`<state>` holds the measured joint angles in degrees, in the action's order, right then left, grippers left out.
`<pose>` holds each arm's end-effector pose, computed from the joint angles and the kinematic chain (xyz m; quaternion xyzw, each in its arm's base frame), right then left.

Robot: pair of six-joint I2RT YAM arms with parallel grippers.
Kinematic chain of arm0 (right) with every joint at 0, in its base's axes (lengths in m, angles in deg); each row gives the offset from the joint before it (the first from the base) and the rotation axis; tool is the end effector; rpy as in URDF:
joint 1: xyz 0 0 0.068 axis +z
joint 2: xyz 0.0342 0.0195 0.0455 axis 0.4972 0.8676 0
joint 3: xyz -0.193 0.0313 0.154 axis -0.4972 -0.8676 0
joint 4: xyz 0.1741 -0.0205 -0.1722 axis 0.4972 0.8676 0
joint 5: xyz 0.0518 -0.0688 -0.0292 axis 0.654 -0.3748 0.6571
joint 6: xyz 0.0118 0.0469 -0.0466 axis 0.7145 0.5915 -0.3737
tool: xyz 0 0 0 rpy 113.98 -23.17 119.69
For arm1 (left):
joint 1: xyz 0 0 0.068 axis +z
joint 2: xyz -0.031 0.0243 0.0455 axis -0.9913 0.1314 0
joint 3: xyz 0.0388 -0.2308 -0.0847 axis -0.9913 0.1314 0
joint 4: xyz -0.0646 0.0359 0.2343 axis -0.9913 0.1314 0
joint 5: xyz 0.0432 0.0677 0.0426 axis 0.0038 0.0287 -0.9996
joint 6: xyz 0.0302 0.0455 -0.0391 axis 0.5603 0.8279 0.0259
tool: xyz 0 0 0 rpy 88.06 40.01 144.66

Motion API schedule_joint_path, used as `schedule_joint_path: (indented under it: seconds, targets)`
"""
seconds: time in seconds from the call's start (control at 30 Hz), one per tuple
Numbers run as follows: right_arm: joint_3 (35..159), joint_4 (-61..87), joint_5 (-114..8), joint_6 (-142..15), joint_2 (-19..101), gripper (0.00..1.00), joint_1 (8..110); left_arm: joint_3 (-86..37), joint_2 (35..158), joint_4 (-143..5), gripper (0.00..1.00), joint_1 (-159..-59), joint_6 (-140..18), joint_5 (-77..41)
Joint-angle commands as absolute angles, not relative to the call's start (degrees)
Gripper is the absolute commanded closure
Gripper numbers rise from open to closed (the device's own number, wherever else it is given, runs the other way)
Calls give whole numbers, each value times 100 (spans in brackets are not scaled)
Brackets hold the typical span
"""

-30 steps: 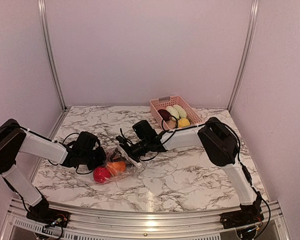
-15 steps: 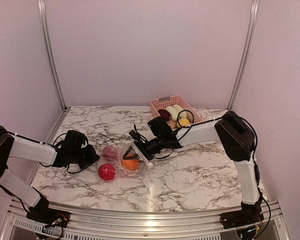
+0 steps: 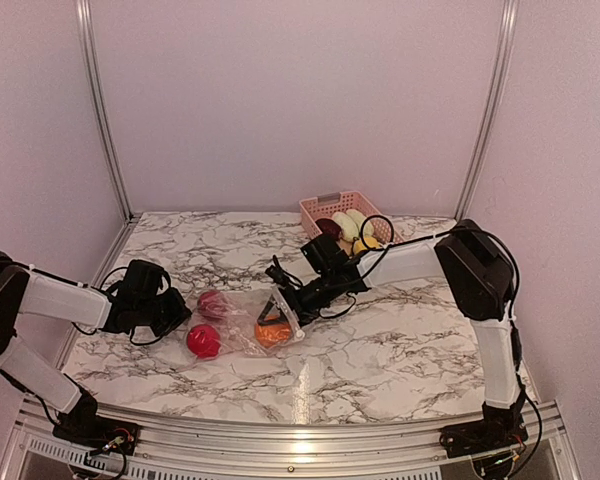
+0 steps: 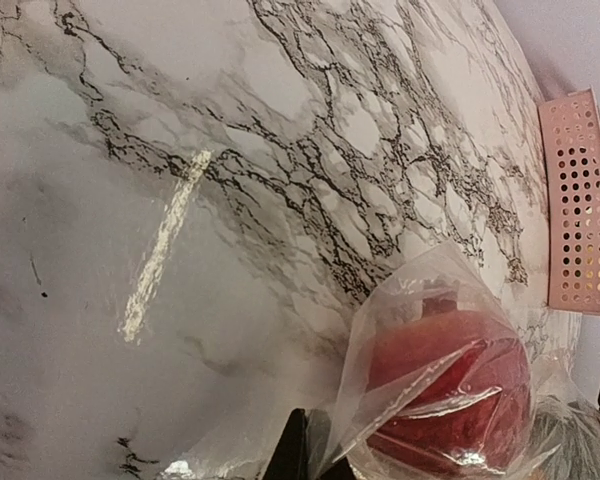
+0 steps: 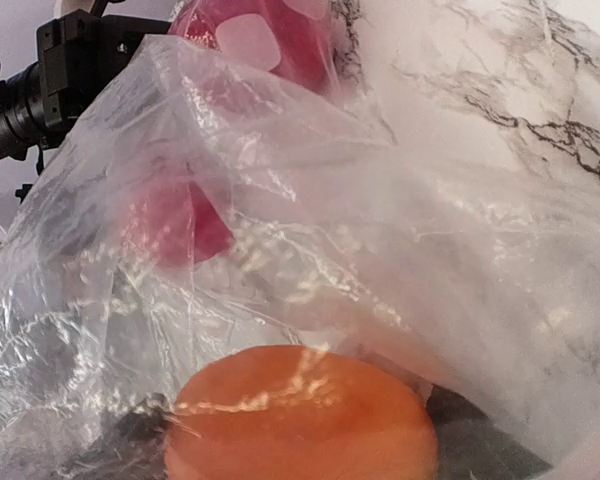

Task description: Open the zip-top bag and remove the fake food

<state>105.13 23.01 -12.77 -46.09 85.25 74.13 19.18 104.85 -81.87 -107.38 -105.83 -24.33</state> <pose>0.2845 0.3330 0.1146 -0.2807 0.8292 0.4824 0.0319 0.2452 -0.1163 0.1150 -0.2400 0.8757 -0.2865 0.3057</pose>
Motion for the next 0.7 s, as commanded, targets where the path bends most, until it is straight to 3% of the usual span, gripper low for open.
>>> schedule_joint_path:
  seconds: [0.0, 0.67]
  targets:
    - [10432, 2630, -1372, -4852, 8303, 20, 7365, 1989, 10579, -8064, 100, -10682, -10573, -2679]
    - [9559, 1234, -1365, -3944, 6903, 28, 6216, 2128, 10526, -8197, 100, -10523, -10583, -2442]
